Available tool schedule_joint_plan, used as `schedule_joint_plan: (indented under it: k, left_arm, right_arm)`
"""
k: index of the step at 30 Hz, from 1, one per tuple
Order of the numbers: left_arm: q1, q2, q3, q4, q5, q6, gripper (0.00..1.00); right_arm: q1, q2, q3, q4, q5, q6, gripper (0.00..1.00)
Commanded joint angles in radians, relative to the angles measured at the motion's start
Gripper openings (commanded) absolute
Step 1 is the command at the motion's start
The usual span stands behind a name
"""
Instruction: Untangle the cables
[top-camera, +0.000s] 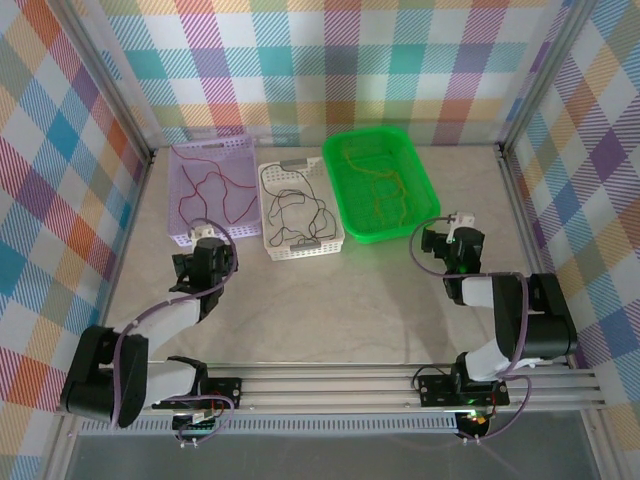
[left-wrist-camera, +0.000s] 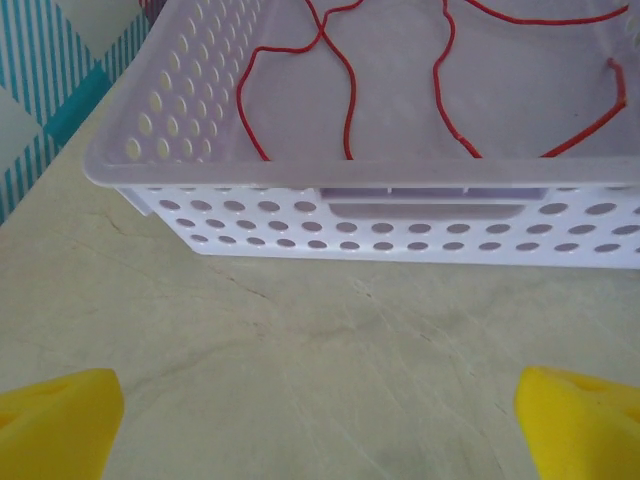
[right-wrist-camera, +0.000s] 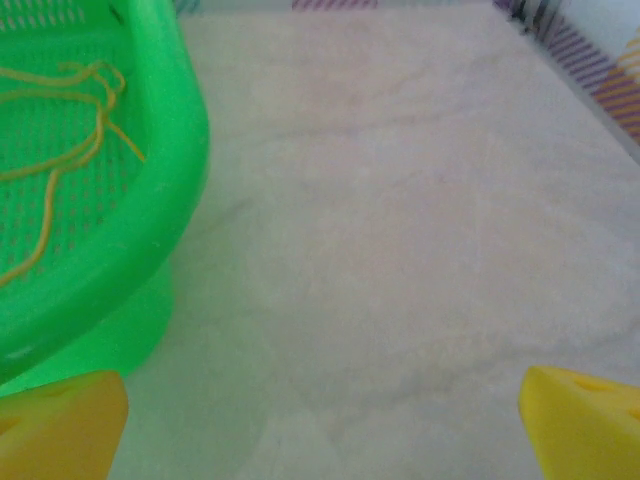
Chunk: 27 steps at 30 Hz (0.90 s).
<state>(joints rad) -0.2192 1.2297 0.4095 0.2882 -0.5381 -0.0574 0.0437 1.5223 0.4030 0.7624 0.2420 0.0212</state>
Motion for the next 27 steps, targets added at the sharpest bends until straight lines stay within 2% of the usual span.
schedule_joint_plan:
  k: [1,4,5,7,9,10,11,27]
  left_arm:
    - [0.025,0.081,-0.027,0.312,-0.005,-0.006,1.0]
    - [0.035,0.185,0.02,0.367,0.019,0.036,1.0]
    - [0.042,0.221,0.008,0.432,0.04,0.054,1.0]
    - [0.061,0.297,-0.021,0.554,0.17,0.079,1.0]
    - [0.086,0.36,-0.022,0.631,0.215,0.083,1.0]
    - [0.111,0.328,0.004,0.512,0.27,0.058,1.0]
    - [0.128,0.341,0.004,0.542,0.3,0.054,1.0]
    - [0.126,0.332,-0.008,0.549,0.299,0.057,1.0]
  right_arm:
    - [0.002,0.026,-0.02,0.153,-0.075,0.007,1.0]
    - [0.003,0.021,-0.019,0.136,-0.068,0.009,1.0]
    - [0.004,0.012,-0.015,0.108,-0.067,0.014,1.0]
    - [0.004,0.013,-0.02,0.118,-0.055,0.016,1.0]
    - [0.004,0.014,-0.017,0.119,-0.052,0.018,1.0]
    - [0.003,0.01,-0.016,0.113,-0.053,0.019,1.0]
    - [0.004,0.012,-0.019,0.121,-0.051,0.017,1.0]
    - [0.003,0.009,-0.018,0.117,-0.053,0.02,1.0]
